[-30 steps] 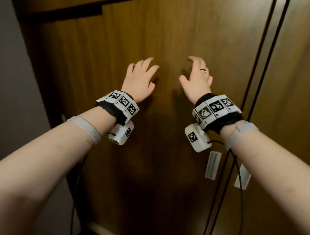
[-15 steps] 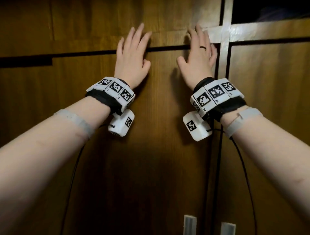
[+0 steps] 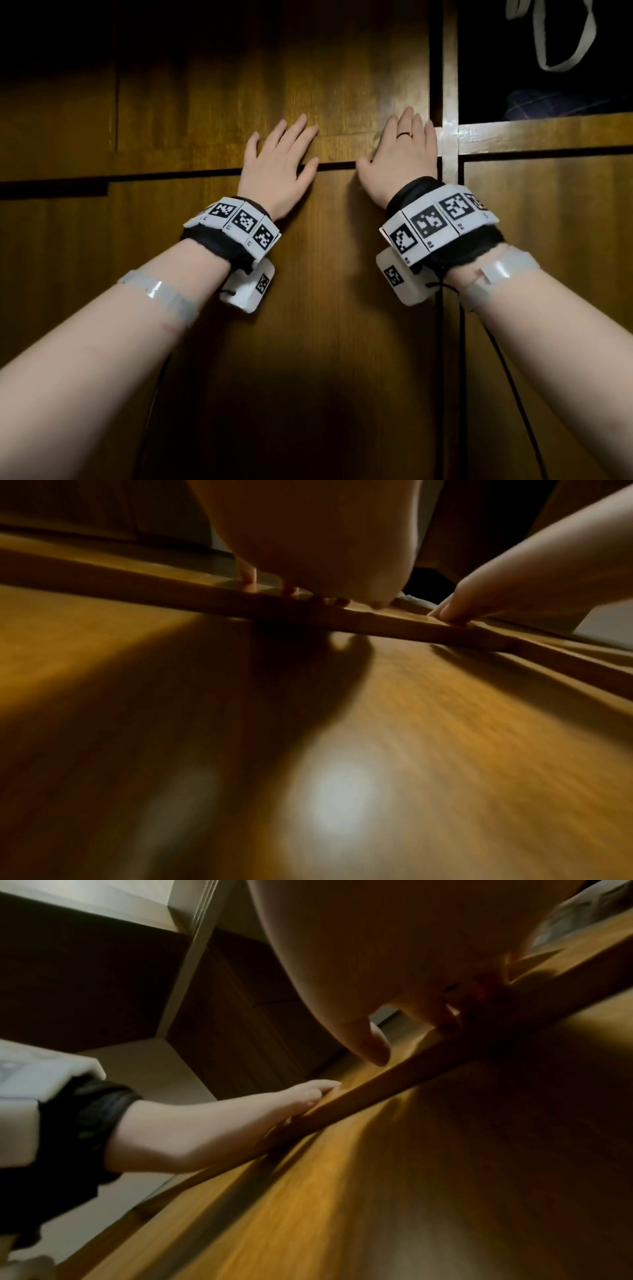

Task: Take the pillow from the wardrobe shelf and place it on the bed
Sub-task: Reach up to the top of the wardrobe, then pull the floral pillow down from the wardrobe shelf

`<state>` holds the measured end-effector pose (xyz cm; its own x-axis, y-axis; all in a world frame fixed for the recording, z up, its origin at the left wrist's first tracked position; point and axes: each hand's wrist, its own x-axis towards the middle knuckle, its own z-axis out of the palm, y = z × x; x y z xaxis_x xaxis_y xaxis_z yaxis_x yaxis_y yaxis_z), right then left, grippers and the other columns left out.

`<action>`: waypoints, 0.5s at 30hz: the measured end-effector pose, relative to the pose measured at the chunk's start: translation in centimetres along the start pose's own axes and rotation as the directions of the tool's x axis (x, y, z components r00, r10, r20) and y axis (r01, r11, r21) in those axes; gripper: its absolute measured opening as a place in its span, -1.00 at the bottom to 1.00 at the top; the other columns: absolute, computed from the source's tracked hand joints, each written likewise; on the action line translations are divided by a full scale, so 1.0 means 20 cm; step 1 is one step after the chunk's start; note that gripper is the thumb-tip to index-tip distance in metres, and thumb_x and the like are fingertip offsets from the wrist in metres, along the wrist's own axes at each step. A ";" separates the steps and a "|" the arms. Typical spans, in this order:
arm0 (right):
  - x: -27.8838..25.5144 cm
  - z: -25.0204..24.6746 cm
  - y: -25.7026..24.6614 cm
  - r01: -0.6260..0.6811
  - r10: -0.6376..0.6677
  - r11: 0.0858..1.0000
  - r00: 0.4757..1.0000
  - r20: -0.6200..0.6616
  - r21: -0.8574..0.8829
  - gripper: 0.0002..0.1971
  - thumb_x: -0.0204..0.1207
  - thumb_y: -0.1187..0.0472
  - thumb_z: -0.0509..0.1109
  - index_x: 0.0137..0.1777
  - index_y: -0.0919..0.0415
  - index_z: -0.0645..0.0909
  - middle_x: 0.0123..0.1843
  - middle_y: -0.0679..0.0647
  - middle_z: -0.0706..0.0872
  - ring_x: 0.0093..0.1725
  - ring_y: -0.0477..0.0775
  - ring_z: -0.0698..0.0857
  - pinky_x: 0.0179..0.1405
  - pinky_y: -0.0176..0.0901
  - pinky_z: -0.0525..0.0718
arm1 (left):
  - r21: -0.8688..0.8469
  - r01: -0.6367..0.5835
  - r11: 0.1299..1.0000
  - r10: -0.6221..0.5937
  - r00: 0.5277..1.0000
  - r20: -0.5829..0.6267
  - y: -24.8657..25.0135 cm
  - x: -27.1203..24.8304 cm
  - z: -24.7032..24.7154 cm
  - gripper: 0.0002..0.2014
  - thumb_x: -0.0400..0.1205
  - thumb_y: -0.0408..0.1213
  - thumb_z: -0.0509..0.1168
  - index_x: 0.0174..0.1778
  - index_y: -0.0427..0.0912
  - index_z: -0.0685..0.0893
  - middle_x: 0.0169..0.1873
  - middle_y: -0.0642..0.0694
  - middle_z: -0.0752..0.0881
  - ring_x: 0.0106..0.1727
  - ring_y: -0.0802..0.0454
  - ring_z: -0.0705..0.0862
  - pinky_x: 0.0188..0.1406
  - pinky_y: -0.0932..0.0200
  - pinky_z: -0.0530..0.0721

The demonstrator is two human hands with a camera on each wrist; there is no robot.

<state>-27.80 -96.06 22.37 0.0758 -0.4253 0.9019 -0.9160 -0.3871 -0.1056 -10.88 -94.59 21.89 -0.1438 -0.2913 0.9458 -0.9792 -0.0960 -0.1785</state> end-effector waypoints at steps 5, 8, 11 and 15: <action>-0.01 -0.03 -0.13 0.061 -0.058 0.997 0.996 0.063 -0.040 -0.30 0.65 -0.01 0.04 0.66 0.36 -0.08 0.71 0.31 -0.06 0.71 0.22 -0.05 0.69 0.06 -0.19 | -0.001 0.080 0.997 -0.080 0.997 0.003 -0.10 -0.04 -0.02 -0.48 0.70 0.04 -0.09 0.59 0.02 0.19 0.66 -0.01 0.18 0.67 -0.03 0.13 0.63 -0.24 0.00; -0.01 -0.02 -0.18 0.141 -0.144 0.989 0.986 0.079 0.035 -0.34 0.64 0.04 0.08 0.67 0.26 0.00 0.72 0.24 -0.03 0.71 0.18 -0.02 0.70 0.06 -0.14 | 0.031 0.150 0.988 -0.150 0.989 0.008 -0.17 -0.05 -0.06 -0.49 0.70 0.04 -0.08 0.57 -0.02 0.24 0.64 -0.03 0.23 0.64 -0.09 0.21 0.61 -0.30 0.01; 0.00 -0.03 -0.20 0.165 -0.191 0.954 0.978 0.084 0.250 -0.42 0.62 0.10 0.12 0.64 0.13 0.17 0.72 0.11 0.05 0.71 0.13 -0.03 0.69 0.08 -0.14 | 0.037 0.254 0.967 -0.254 0.967 -0.008 -0.20 -0.04 -0.10 -0.50 0.70 0.02 -0.07 0.52 -0.10 0.32 0.61 -0.11 0.31 0.57 -0.16 0.33 0.59 -0.32 0.07; -0.02 -0.02 -0.22 0.120 -0.150 0.912 0.987 0.049 0.392 -0.44 0.62 0.14 0.13 0.63 0.08 0.18 0.72 0.06 0.05 0.72 0.10 -0.11 0.67 0.09 -0.21 | -0.048 0.209 0.977 -0.210 0.978 -0.016 -0.15 -0.02 -0.14 -0.54 0.69 -0.07 -0.02 0.52 -0.08 0.33 0.63 -0.14 0.25 0.63 -0.12 0.24 0.59 -0.23 0.14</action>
<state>-23.97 -93.87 22.62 0.2320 -0.4018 0.8859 -0.6723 -0.7244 -0.1525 -8.36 -91.57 22.79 0.0623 -0.2495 0.9664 -0.9934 -0.1090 0.0359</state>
